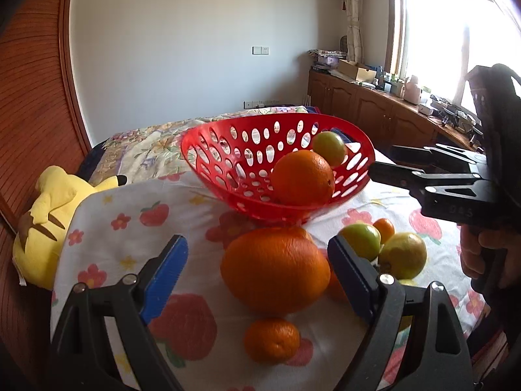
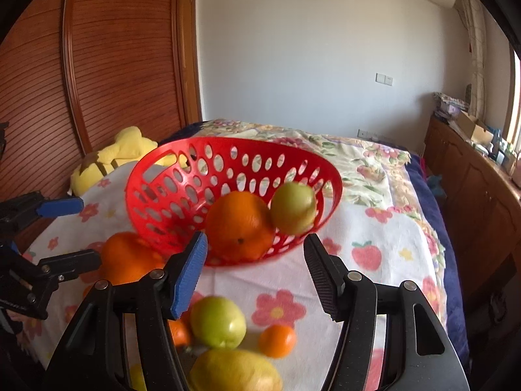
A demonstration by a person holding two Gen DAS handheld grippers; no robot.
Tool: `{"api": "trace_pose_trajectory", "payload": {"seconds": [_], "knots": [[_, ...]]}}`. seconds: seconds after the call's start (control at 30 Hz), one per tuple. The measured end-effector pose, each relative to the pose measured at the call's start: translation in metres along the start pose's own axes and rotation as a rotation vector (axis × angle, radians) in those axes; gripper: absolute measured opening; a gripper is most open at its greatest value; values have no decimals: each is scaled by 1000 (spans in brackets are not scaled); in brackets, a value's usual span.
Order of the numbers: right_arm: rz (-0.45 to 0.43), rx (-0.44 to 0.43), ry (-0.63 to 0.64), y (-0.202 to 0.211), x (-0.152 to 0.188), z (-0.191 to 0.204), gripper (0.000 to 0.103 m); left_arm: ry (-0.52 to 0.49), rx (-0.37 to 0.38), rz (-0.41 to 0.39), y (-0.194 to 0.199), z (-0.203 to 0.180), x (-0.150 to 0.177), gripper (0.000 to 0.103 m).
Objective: Organize fruits
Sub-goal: 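Withdraw both tools from the red basket back toward the fruit pile, then grasp a small mandarin with the left tool while the right tool grasps a yellow-green pear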
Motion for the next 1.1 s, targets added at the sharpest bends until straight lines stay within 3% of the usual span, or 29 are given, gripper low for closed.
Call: {"api": "trace_pose_trajectory", "payload": {"seconds": [0.5,1.1], "knots": [[-9,-9,-67,33,66,35,63,47,-32,-4,2,6,60,88],[-7,-70,-91,41,98,60,64,19,-38,-1,2,-1,74,88]]}}
Point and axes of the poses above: each gripper's, at about its wrist camera, not at the fingertips, and y roughly against the way its jaws point, z to its left, x to its underside, the point moved 1 cm from there along -y, roughly the way its jaws point, and after that the axes turned 14 degrees about -x, right-handed, at the moved point
